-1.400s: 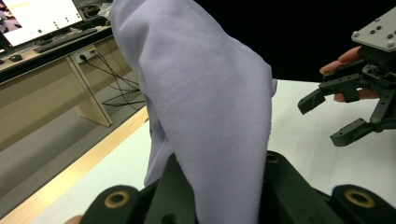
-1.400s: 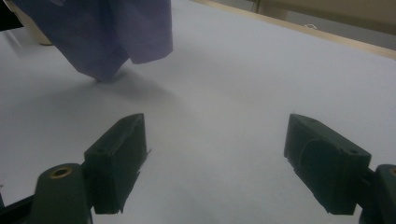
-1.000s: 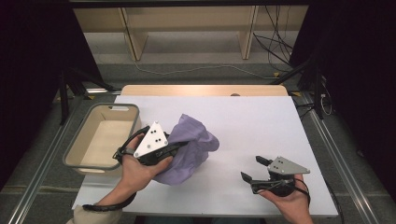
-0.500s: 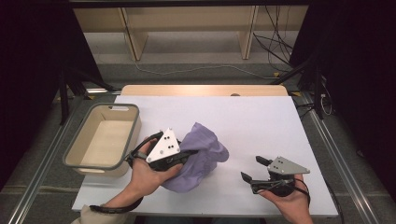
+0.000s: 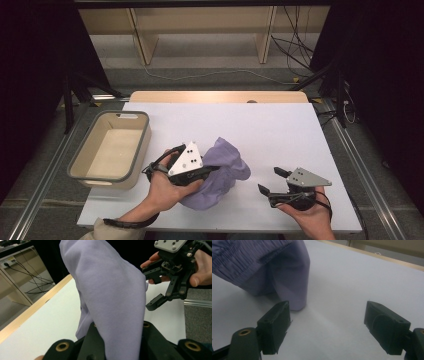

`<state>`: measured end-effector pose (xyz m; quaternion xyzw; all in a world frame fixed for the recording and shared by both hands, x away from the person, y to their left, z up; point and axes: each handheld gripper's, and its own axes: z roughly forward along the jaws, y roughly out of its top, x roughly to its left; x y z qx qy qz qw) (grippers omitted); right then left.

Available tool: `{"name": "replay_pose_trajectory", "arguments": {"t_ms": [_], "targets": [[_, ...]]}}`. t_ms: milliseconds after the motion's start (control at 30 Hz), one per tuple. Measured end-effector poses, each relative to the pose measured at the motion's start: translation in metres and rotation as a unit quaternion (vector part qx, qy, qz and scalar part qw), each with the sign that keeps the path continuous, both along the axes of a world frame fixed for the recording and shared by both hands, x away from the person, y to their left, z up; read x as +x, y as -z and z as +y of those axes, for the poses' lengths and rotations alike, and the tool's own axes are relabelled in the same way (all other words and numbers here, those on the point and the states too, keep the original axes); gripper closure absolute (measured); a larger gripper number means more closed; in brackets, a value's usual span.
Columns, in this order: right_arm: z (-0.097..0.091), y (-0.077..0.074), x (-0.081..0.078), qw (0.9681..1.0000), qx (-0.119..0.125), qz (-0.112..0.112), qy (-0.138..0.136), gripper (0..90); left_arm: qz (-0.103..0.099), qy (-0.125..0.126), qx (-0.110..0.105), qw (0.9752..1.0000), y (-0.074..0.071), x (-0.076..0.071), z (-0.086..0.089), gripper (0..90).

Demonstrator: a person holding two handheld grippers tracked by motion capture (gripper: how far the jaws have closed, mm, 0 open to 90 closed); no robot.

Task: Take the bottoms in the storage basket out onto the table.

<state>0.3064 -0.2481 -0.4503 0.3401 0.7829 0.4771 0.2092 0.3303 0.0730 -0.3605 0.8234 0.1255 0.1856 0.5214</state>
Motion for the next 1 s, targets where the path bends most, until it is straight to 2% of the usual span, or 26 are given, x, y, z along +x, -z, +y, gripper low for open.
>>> {"name": "replay_pose_trajectory", "arguments": {"t_ms": [333,633,733,767,833,1000], "targets": [[-0.001,0.000,0.000,1.0000,-0.001,0.001,0.002,22.2,0.020,0.012,0.011,0.9997,0.010,0.016,-0.017,83.7],[0.000,0.001,0.000,1.0000,0.000,0.003,0.000,22.2,0.046,-0.008,0.019,0.9987,0.024,0.040,-0.019,83.5],[0.000,0.001,0.001,1.0000,-0.001,0.004,0.000,22.2,0.061,-0.021,0.020,0.9977,0.031,0.050,-0.016,83.3],[0.000,0.001,0.001,1.0000,-0.001,0.004,-0.001,22.2,0.074,-0.029,0.019,0.9966,0.036,0.057,-0.014,83.1],[0.001,0.001,0.001,1.0000,-0.001,0.004,-0.001,22.2,0.080,-0.033,0.019,0.9960,0.038,0.060,-0.012,83.0],[0.002,0.002,0.001,1.0000,-0.004,0.005,-0.003,22.2,0.103,-0.059,0.026,0.9925,0.049,0.076,-0.005,82.3]]}}
